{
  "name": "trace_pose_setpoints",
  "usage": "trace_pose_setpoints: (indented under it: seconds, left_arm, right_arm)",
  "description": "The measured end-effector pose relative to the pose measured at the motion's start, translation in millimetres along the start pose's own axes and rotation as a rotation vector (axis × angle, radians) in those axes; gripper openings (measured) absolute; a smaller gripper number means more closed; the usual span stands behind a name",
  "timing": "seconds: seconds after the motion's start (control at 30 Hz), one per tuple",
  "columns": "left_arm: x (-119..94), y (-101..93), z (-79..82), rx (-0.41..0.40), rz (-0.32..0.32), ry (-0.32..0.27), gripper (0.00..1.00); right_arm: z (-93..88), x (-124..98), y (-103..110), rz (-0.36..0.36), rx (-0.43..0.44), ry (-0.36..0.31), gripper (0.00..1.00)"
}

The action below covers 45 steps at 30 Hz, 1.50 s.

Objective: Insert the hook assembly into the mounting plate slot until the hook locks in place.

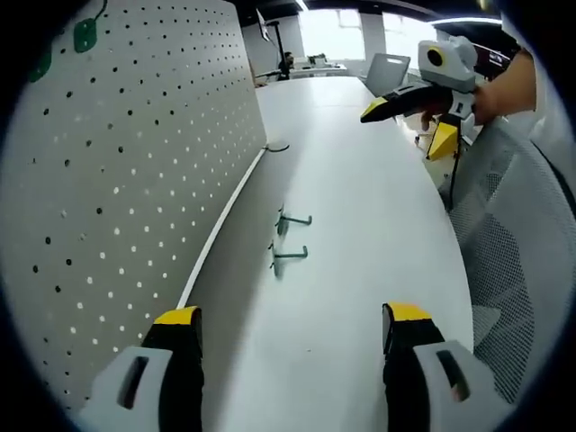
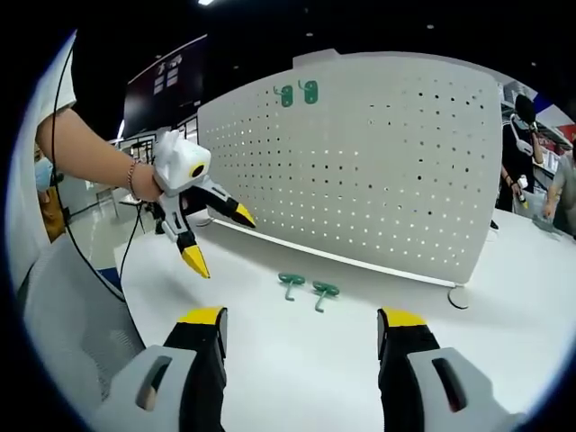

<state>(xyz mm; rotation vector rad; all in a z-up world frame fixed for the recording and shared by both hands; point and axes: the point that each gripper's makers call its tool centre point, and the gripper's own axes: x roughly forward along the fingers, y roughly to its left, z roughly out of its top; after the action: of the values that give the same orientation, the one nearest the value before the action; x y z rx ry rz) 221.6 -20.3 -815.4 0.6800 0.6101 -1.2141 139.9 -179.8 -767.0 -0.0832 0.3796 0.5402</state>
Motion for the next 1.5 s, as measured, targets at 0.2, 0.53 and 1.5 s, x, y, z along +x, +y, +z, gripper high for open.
trace_pose_setpoints:
  seconds: [0.2,0.53,1.5]
  left_arm:
    - [8,0.0,-2.3,-0.001,-0.021,0.015,0.84]
    - [31,-6.3,-6.3,0.021,-0.071,0.063,0.83]
    - [84,-16.5,3.1,0.080,-0.201,0.163,0.84]
  right_arm:
    - [0.4,1,2,0.004,-0.015,0.001,0.66]
    - [0.6,0,1,0.003,0.013,-0.008,0.66]
    - [-4.9,3,10,0.043,-0.006,0.024,0.66]
